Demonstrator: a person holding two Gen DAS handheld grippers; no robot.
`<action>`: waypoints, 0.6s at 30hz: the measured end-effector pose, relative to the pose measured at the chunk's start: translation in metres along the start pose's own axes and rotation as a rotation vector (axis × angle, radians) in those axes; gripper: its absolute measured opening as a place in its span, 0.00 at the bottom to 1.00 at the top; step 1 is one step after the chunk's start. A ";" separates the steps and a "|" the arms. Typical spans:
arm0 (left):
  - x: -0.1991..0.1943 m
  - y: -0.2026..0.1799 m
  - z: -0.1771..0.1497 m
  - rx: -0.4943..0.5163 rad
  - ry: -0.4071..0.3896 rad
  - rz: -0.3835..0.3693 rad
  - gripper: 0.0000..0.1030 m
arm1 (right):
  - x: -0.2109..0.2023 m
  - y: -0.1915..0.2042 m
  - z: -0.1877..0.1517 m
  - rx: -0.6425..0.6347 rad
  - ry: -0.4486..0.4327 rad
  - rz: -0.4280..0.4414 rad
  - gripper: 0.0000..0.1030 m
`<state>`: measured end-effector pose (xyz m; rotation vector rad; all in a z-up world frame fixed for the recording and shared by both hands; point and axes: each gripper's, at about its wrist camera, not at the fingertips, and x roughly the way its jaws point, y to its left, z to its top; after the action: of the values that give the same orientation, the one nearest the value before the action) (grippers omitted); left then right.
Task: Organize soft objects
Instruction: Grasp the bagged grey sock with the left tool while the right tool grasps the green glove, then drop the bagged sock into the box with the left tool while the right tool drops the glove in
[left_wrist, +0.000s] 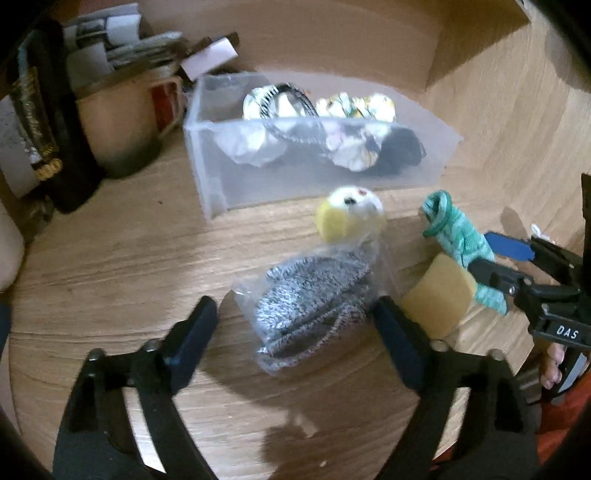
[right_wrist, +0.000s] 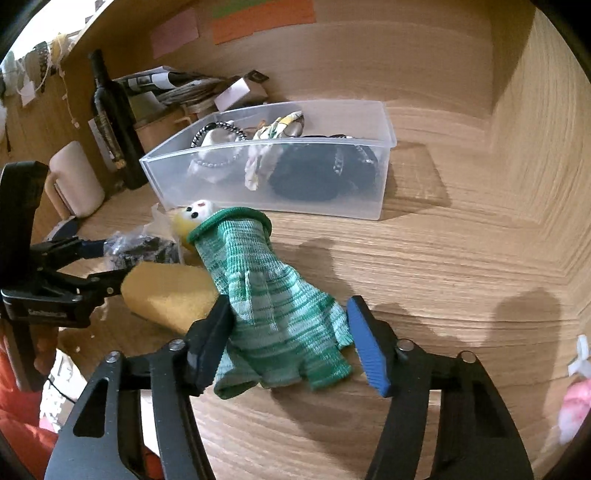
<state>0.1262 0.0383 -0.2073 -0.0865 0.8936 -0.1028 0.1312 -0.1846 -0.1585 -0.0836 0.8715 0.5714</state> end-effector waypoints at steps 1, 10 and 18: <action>0.001 0.000 0.000 0.000 0.003 -0.011 0.75 | -0.001 0.001 0.000 -0.005 -0.002 -0.006 0.52; -0.008 -0.003 -0.001 0.008 -0.024 -0.041 0.44 | -0.006 0.004 0.002 -0.023 -0.031 -0.023 0.11; -0.032 0.005 0.010 0.002 -0.091 -0.025 0.37 | -0.023 -0.005 0.010 0.028 -0.101 -0.036 0.07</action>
<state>0.1145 0.0475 -0.1769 -0.1002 0.8021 -0.1220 0.1293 -0.1961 -0.1361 -0.0448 0.7785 0.5251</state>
